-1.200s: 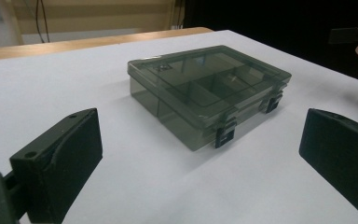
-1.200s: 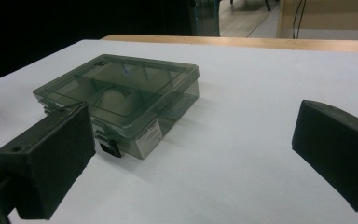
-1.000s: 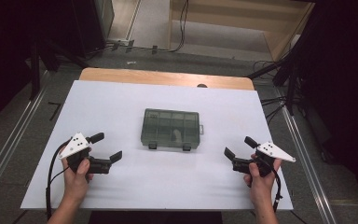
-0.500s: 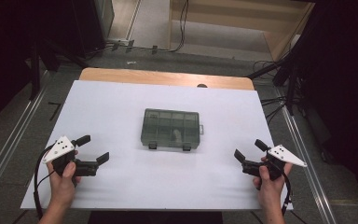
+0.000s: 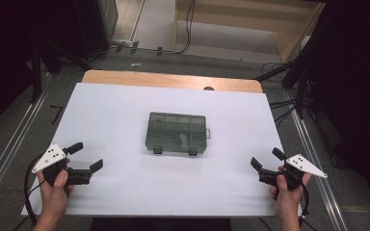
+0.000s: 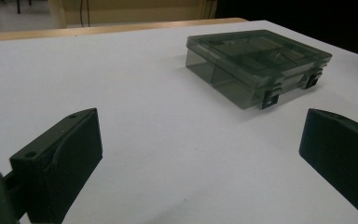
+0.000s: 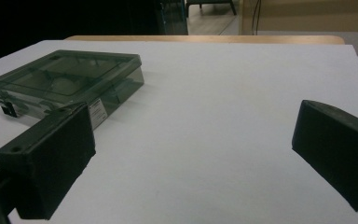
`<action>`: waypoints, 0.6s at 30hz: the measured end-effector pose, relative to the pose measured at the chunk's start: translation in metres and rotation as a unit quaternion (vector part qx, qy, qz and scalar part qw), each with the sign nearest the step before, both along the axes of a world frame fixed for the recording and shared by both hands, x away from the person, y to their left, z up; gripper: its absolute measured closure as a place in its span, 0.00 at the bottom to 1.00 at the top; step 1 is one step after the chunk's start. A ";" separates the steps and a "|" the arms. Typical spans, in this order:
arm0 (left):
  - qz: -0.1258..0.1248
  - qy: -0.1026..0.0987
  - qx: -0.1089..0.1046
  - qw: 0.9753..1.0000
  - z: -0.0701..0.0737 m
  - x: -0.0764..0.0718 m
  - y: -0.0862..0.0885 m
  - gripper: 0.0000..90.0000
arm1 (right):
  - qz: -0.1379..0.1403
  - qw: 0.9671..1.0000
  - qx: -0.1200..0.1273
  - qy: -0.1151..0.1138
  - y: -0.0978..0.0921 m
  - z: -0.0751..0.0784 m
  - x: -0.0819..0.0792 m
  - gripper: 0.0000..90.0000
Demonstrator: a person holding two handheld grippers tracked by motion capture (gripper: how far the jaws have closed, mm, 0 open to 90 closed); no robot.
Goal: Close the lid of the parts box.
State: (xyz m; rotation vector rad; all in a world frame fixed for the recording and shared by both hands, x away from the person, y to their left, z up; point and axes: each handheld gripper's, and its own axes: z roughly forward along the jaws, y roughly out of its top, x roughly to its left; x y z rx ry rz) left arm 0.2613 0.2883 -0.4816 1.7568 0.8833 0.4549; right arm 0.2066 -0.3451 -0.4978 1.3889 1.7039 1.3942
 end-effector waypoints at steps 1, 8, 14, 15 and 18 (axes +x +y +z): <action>0.001 0.002 0.002 1.000 0.000 -0.001 0.002 0.00 | 0.000 1.000 -0.001 -0.001 -0.001 0.000 -0.001 0.00; 0.007 -0.001 0.003 1.000 -0.001 -0.006 0.013 0.00 | -0.005 1.000 -0.005 0.001 -0.009 -0.004 -0.006 0.00; 0.015 0.000 0.004 1.000 -0.002 -0.010 0.022 0.00 | -0.004 1.000 -0.006 0.003 -0.014 -0.007 -0.012 0.00; 0.015 -0.002 0.005 1.000 -0.002 -0.010 0.024 0.00 | -0.004 1.000 -0.007 0.003 -0.015 -0.007 -0.013 0.00; 0.017 -0.001 0.007 1.000 -0.003 -0.011 0.028 0.00 | -0.009 1.000 -0.006 0.008 -0.018 -0.010 -0.017 0.00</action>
